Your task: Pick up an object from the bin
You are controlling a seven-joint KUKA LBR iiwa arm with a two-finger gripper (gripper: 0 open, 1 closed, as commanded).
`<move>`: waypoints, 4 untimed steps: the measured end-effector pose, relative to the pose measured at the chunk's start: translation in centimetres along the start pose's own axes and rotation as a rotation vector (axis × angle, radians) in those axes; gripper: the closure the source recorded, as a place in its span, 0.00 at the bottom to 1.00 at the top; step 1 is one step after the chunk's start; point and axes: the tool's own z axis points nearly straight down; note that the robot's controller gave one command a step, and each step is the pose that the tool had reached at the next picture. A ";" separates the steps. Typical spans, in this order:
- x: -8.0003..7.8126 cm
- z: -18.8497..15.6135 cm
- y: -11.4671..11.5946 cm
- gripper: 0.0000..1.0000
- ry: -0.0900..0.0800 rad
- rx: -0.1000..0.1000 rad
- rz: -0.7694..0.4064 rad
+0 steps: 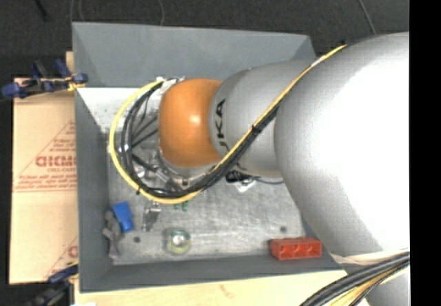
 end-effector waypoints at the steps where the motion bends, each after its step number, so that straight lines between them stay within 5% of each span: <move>1: 4.2 2.0 -15.4 0.00 0.021 0.018 0.034; 2: 2.3 3.7 -31.4 0.00 0.009 0.009 -0.002; 3: 1.7 -1.7 -34.7 0.00 0.013 0.014 -0.166; 4: 2.8 2.6 -35.4 0.00 0.005 0.012 -0.421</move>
Offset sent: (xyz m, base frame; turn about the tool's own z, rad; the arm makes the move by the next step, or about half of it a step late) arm -0.0547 -0.1431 -0.0225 0.0250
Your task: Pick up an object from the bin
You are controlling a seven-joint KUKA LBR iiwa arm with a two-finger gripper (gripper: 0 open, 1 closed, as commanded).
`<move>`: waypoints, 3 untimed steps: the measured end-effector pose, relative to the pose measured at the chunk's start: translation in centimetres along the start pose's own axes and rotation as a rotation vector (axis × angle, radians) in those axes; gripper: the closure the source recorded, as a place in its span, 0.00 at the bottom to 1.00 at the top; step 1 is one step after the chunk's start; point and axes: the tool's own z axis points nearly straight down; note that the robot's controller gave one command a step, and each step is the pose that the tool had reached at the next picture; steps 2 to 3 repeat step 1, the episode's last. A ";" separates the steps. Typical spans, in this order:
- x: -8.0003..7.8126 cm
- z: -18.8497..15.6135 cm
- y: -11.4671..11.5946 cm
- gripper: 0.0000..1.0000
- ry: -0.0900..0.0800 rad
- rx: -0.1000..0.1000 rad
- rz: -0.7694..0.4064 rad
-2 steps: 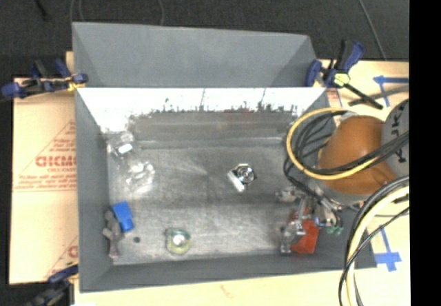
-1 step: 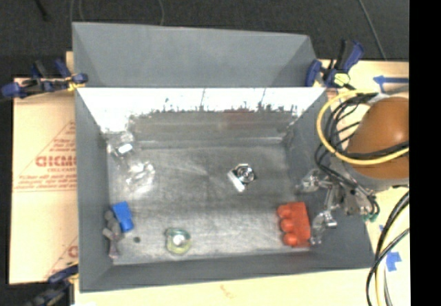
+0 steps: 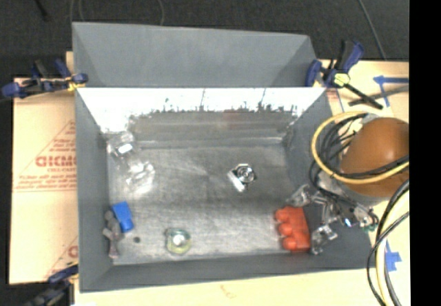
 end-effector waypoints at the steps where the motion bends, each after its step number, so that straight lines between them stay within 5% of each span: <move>1: -0.2 -0.1 -0.1 1.00 -0.007 0.003 0.004; 3: -0.2 -0.1 -0.1 1.00 -0.007 0.003 0.004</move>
Offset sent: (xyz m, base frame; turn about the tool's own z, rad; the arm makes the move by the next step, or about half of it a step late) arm 0.0000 0.0000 0.0000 0.0000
